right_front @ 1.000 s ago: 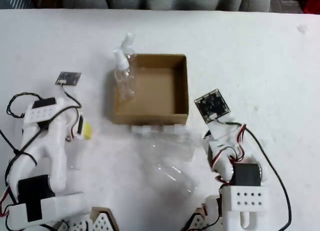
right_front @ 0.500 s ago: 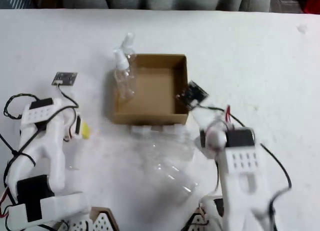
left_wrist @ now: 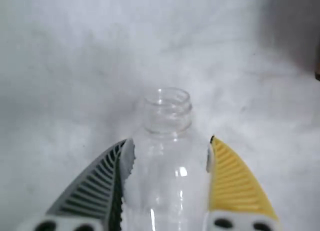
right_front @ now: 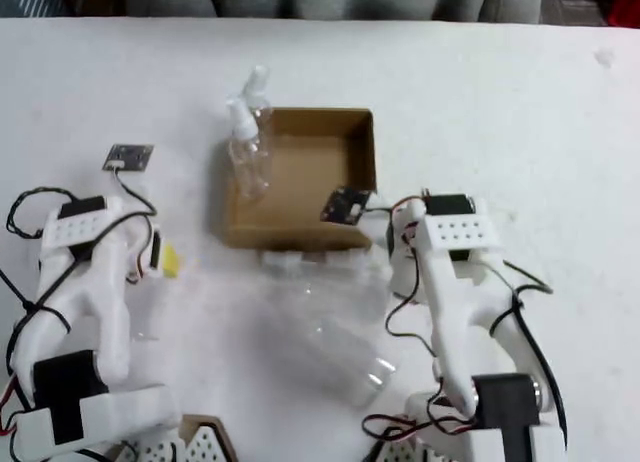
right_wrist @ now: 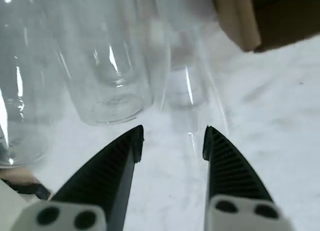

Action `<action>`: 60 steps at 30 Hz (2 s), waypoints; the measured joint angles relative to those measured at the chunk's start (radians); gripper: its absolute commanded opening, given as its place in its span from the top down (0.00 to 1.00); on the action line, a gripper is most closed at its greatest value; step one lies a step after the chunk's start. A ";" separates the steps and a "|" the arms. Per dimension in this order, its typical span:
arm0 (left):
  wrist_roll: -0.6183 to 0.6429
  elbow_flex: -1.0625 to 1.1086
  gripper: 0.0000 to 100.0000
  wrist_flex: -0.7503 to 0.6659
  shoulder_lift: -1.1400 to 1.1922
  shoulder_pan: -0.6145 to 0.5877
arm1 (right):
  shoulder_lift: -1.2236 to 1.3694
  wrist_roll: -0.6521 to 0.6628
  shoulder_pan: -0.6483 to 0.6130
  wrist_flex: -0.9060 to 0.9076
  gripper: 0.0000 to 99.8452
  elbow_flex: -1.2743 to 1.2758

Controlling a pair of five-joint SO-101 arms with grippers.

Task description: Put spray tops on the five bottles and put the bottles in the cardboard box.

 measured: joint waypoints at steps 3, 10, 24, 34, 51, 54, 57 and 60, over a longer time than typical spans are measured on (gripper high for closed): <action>0.000 0.000 0.98 0.000 0.000 0.000 | 0.023 0.057 0.009 -0.017 0.83 0.000; 0.000 0.000 0.98 0.000 0.000 0.000 | 0.144 0.104 0.008 -0.112 0.84 0.000; -0.029 0.000 0.98 0.000 0.000 0.000 | 0.224 0.112 0.032 -0.155 0.98 -0.063; -0.029 0.000 0.98 0.000 0.000 0.000 | 0.226 -0.066 0.195 0.172 0.98 -0.394; -0.031 0.000 0.98 -0.023 0.000 0.000 | 0.017 -0.296 0.288 0.354 0.98 -0.290; -0.031 0.000 0.98 -0.023 0.000 0.000 | -0.066 -0.330 0.288 0.354 0.98 -0.244; -0.005 0.000 0.98 -0.023 0.000 0.000 | -0.144 -0.361 0.288 0.356 0.98 -0.210; 0.020 0.000 0.98 -0.023 0.000 0.000 | -0.222 -0.396 0.288 0.361 0.98 -0.160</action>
